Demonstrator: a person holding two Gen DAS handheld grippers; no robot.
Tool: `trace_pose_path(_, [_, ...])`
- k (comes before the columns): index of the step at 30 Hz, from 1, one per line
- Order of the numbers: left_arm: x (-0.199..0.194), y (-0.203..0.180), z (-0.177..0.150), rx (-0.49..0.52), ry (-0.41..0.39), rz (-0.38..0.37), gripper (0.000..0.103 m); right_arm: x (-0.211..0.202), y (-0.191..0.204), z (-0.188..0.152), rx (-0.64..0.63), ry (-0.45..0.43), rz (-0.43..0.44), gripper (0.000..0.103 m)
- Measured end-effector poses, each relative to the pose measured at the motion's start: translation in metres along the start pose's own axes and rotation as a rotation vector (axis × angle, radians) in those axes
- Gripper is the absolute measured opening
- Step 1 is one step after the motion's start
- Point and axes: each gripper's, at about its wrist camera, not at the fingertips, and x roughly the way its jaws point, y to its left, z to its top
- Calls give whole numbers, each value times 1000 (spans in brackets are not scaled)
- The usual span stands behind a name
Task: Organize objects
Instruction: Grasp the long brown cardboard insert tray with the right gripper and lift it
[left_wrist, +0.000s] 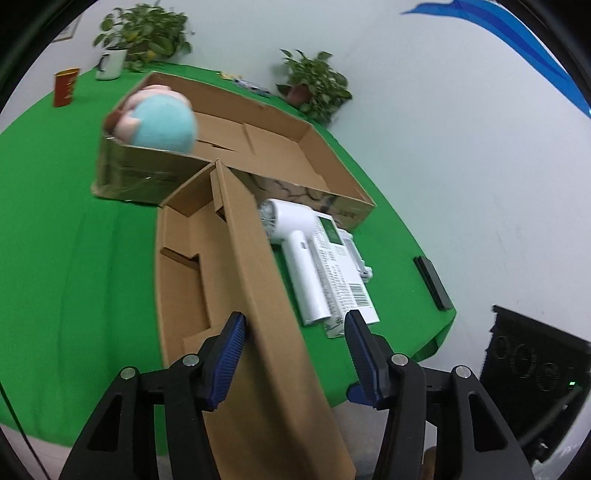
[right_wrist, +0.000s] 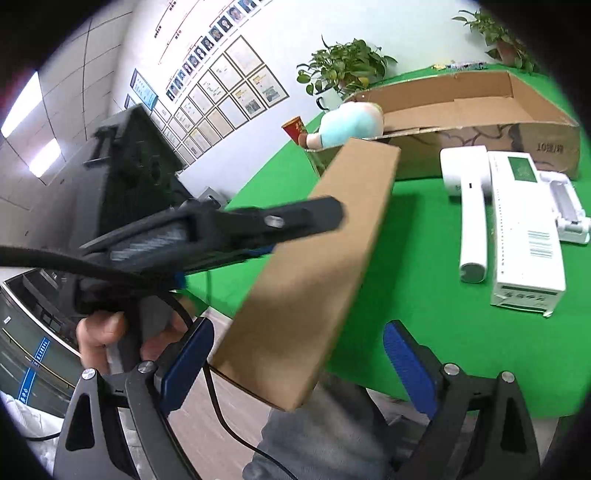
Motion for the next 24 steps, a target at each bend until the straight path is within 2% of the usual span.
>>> trace_pose_path(4, [-4, -17, 2, 44, -14, -19, 50, -9, 2, 2, -18, -36, -4, 94])
trace_pose_path(8, [-14, -16, 1, 57, -31, 37, 50, -10, -6, 7, -28, -53, -50, 94])
trace_pose_path(10, [-16, -8, -3, 47, -27, 73, 51, -2, -12, 9, -22, -33, -89, 94])
trace_pose_path(14, [-11, 10, -11, 13, -10, 132, 51, 7, -31, 4, 6, -6, -224, 92])
trace_pose_path(15, [-11, 14, -13, 11, -5, 137, 51, 8, -34, 4, 10, -2, -247, 88])
trace_pose_path(17, [-5, 20, -16, 7, 6, 139, 51, 12, -38, -1, -3, 14, -320, 71])
trace_pose_path(19, [7, 25, -16, 14, 17, 154, 48, 19, -39, -3, -27, 23, -363, 41])
trace_pose_path(20, [12, 27, -16, 17, 22, 169, 45, 22, -36, -3, -35, 17, -361, 39])
trace_pose_path(21, [15, 29, -17, 17, 33, 175, 36, 23, -32, -3, -44, 14, -376, 35])
trace_pose_path(24, [18, 30, -21, 25, 47, 171, 26, 25, -22, -4, -89, 1, -422, 34])
